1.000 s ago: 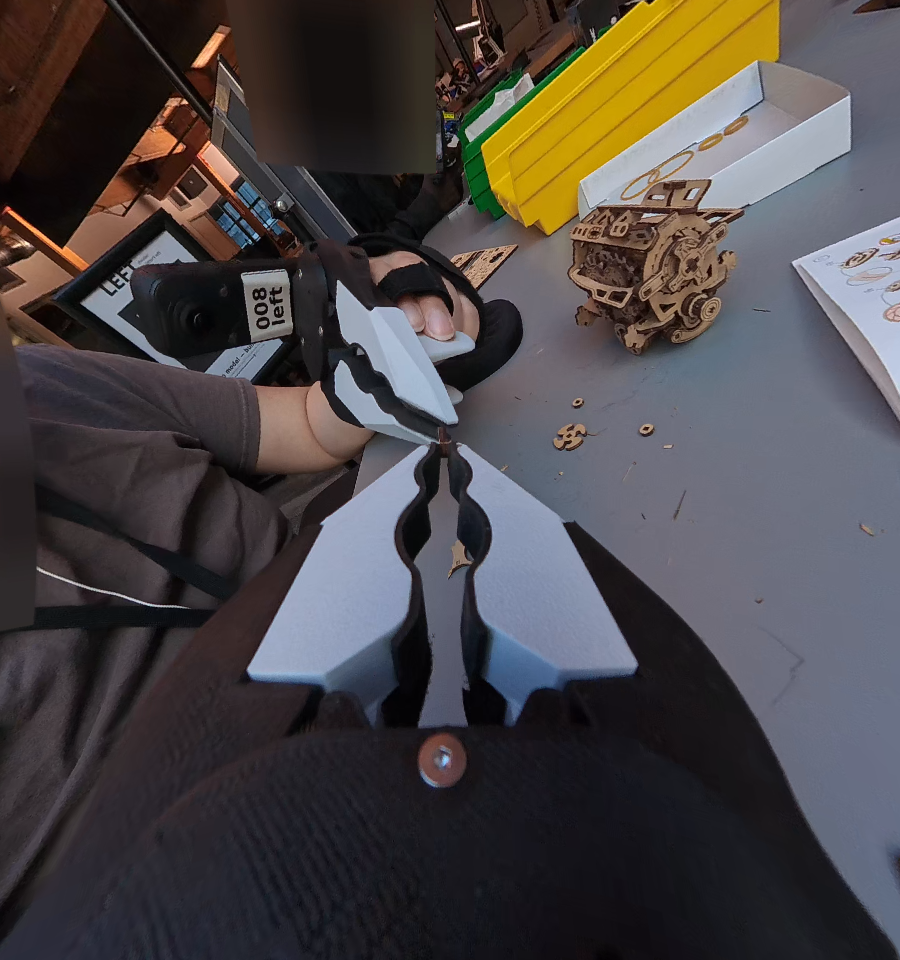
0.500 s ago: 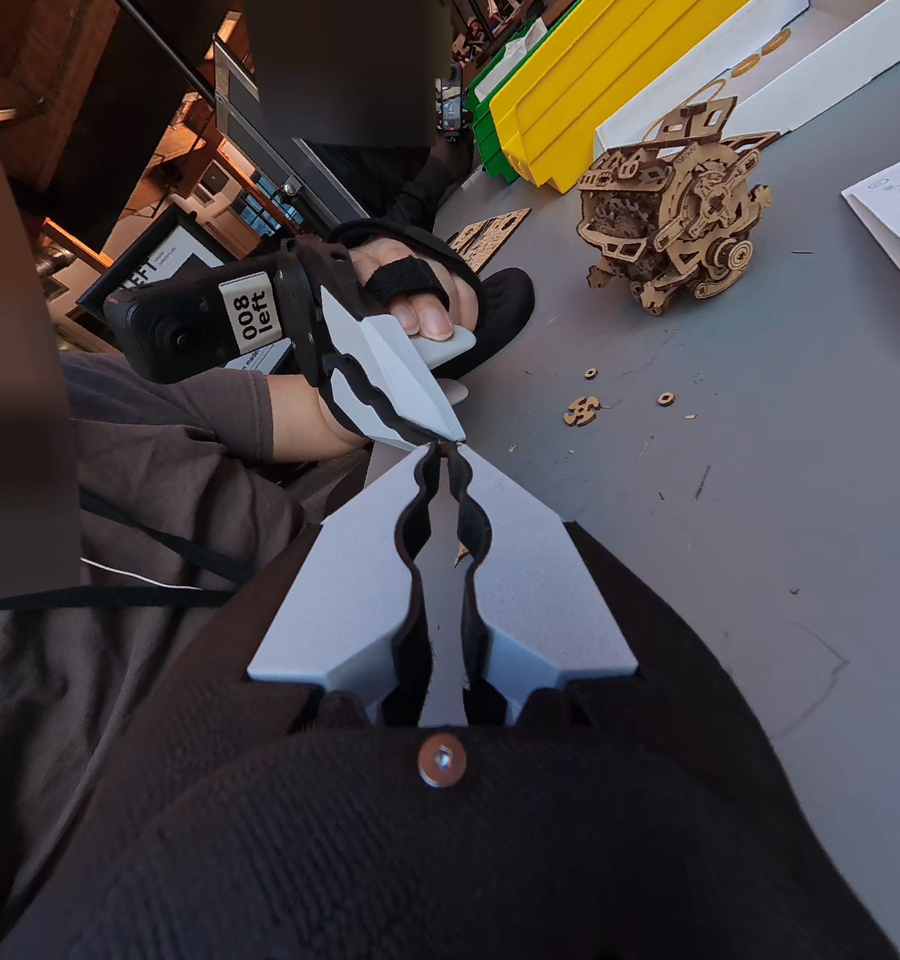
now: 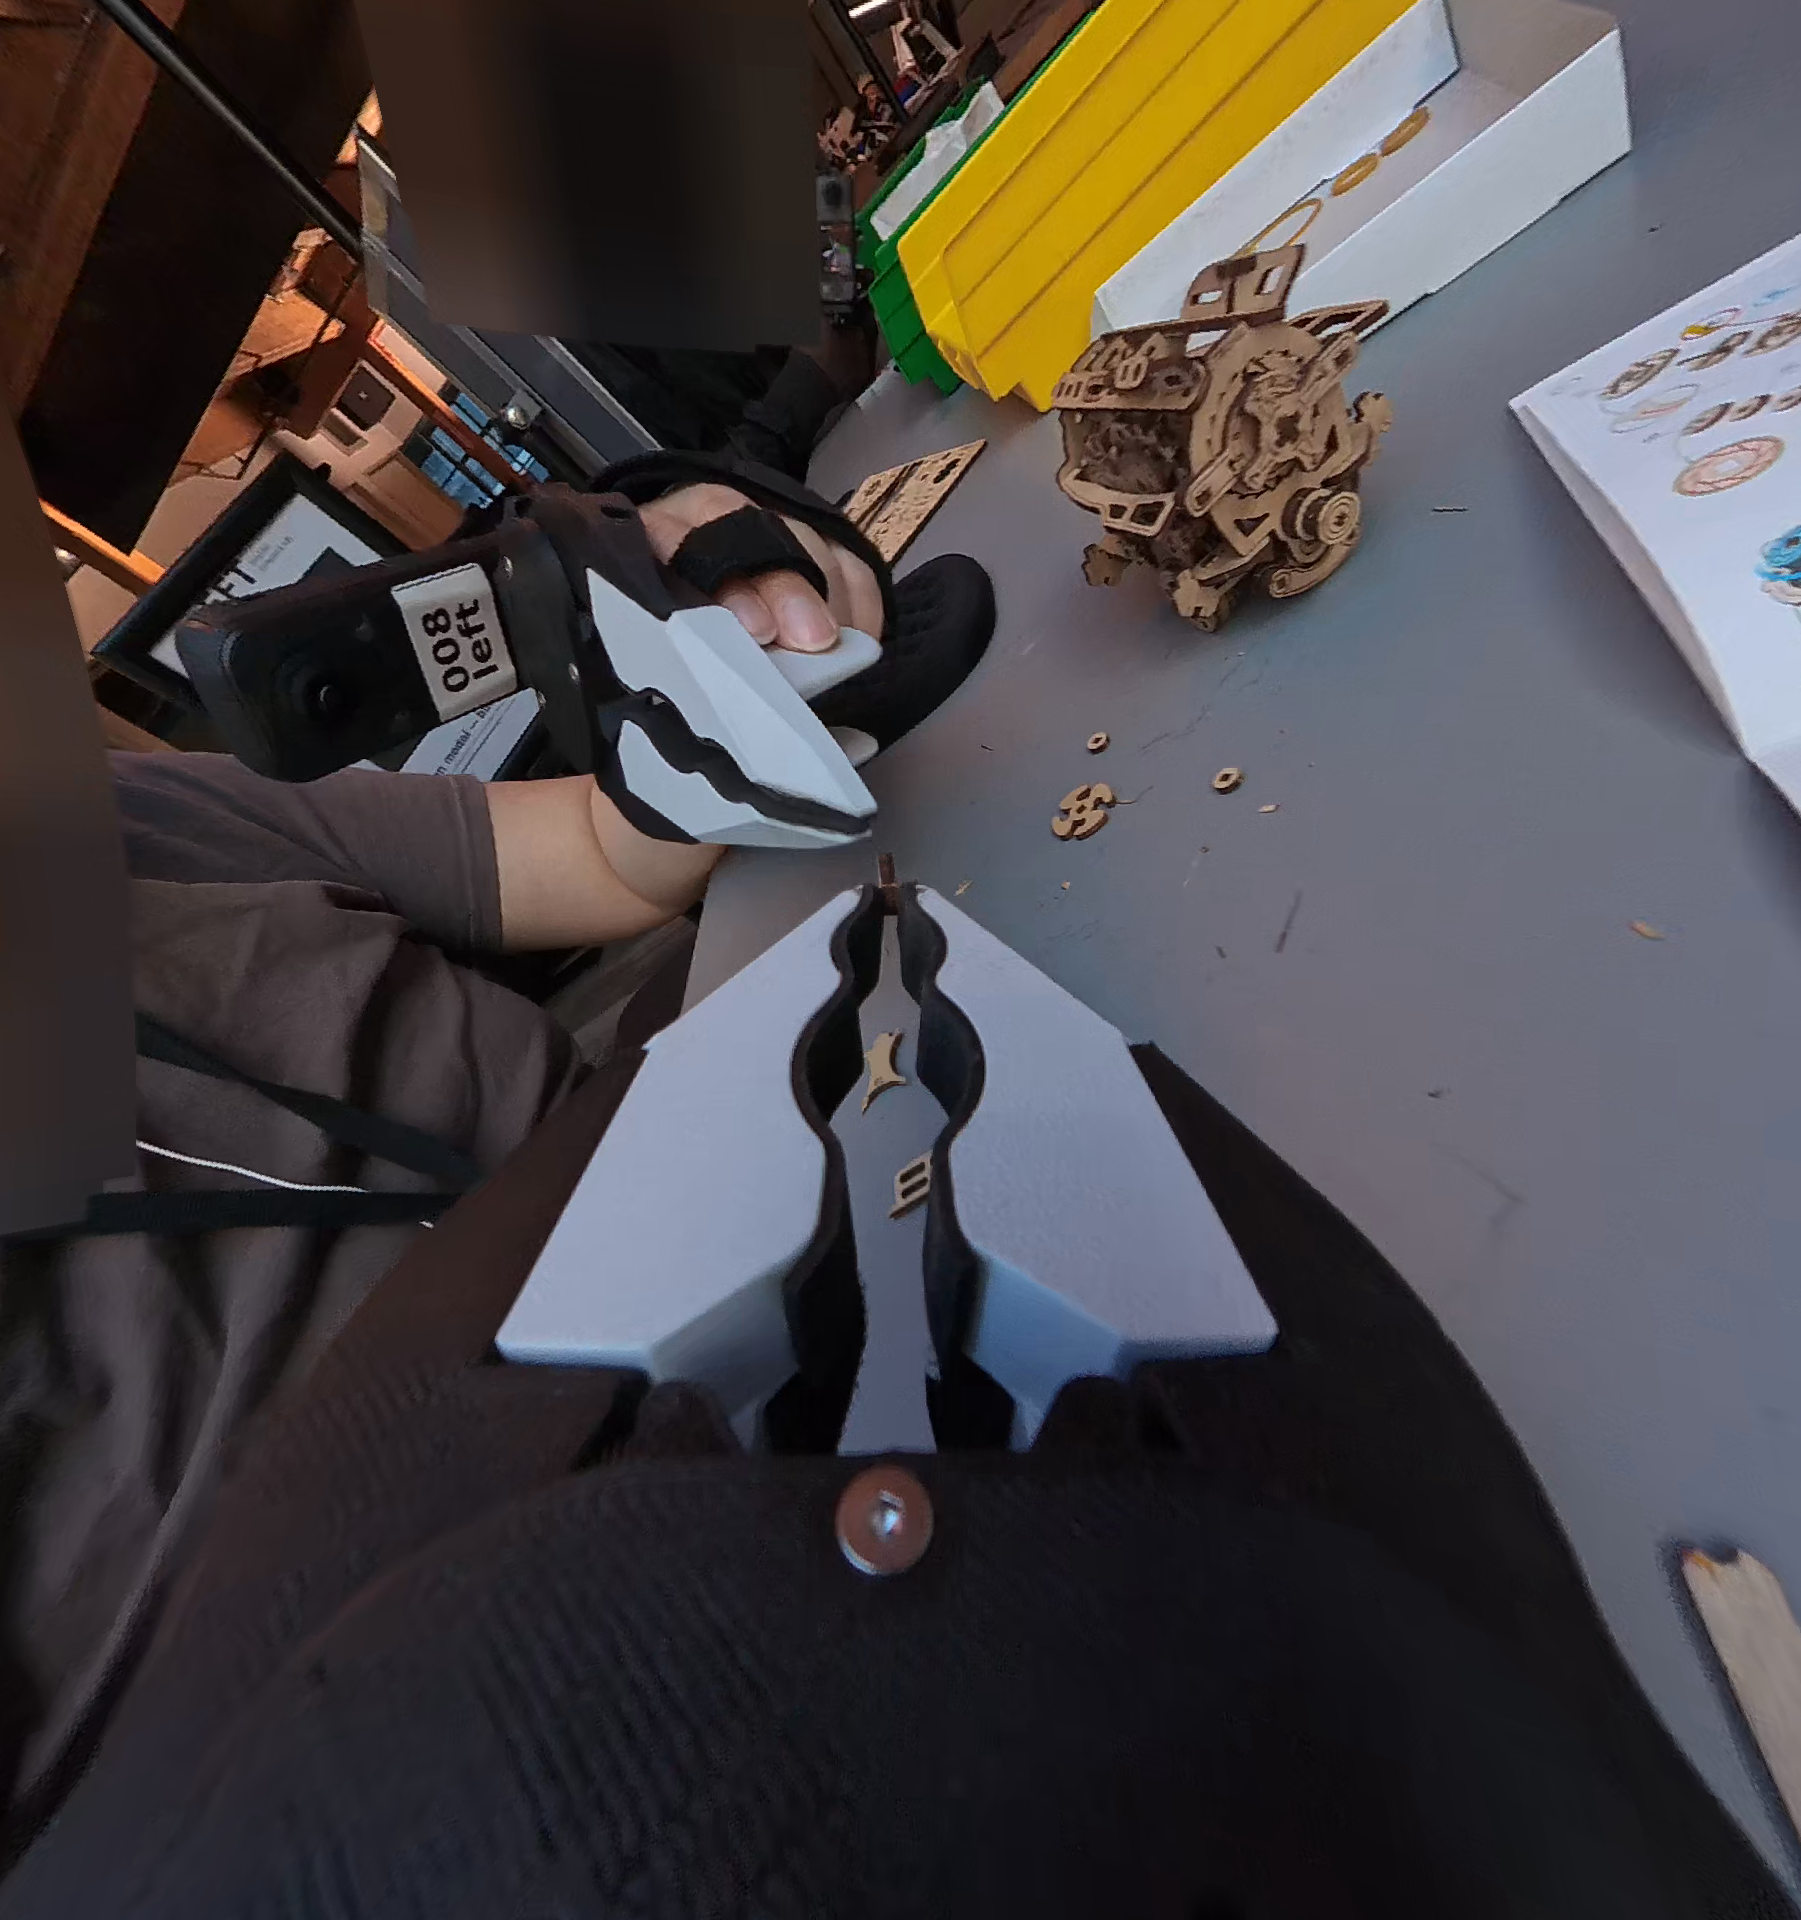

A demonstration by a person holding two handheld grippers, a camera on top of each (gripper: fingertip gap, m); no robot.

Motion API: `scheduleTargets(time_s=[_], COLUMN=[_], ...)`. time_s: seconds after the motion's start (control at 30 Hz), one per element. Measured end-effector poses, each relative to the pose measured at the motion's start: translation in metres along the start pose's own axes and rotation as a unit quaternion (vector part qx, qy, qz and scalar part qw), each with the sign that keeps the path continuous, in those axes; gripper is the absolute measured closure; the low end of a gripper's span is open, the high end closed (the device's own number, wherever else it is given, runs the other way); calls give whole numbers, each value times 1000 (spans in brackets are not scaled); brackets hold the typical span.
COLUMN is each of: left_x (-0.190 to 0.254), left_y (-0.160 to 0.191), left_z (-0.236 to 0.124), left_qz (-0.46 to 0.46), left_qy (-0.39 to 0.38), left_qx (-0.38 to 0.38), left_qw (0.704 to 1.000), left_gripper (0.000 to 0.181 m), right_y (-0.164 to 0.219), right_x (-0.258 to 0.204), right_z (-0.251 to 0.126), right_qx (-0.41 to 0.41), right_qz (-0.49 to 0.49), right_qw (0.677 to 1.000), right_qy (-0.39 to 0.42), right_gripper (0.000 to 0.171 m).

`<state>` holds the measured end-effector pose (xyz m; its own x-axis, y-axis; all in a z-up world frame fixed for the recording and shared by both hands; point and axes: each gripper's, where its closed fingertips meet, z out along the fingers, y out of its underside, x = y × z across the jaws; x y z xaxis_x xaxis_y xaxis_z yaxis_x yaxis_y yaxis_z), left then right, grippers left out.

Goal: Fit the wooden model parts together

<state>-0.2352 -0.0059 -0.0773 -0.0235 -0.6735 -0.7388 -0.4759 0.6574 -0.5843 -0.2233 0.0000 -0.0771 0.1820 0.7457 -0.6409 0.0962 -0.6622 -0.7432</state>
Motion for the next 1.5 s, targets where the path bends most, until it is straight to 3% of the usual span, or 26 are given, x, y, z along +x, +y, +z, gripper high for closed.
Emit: scheduleTargets(time_s=[0.13,0.2,0.3,0.4,0.5,0.7,1.0,1.07,1.17,1.23,1.3,1.43,1.5], left_x=[-17,-27,-35,-34,-29,-25,-27,-32,-57,-82,-100,-115,-110], left_y=[3,4,8,10,13,22,29,32,39,43,45,32,22], left_z=[-6,-9,-9,-5,0,6,7,5,-10,-30,-51,-81,-80], left_qz=[-26,-51,-104,-140,-149,-146,-155,-153,-170,-219,-286,-328,-332], left_qy=[-27,-43,-49,-43,-36,-35,-35,-46,-85,-115,-119,-113,-94], left_qx=[3,6,0,-3,-16,-38,-50,-54,-53,-27,19,140,165], left_qw=[999,998,993,989,988,988,986,986,980,969,951,927,924], left_gripper=[181,181,181,181,181,181,181,181,181,181,180,179,179], right_y=[-25,-34,-47,-56,-54,-49,-48,-48,-52,-55,-59,-65,-65], right_x=[2,17,32,36,47,54,53,50,35,19,5,-6,-12], right_z=[-21,-32,-58,-84,-99,-101,-99,-95,-83,-72,-65,-59,-54], right_qx=[64,62,31,26,0,-26,-24,-8,51,88,122,159,168], right_qz=[-29,-111,-237,-277,-287,-294,-292,-280,-250,-234,-237,-260,-279], right_qw=[997,980,901,830,790,764,770,793,853,894,914,916,914], right_qy=[28,152,363,484,542,575,566,541,456,372,306,260,240], right_gripper=[170,170,170,170,170,170,170,170,170,170,170,170,170])
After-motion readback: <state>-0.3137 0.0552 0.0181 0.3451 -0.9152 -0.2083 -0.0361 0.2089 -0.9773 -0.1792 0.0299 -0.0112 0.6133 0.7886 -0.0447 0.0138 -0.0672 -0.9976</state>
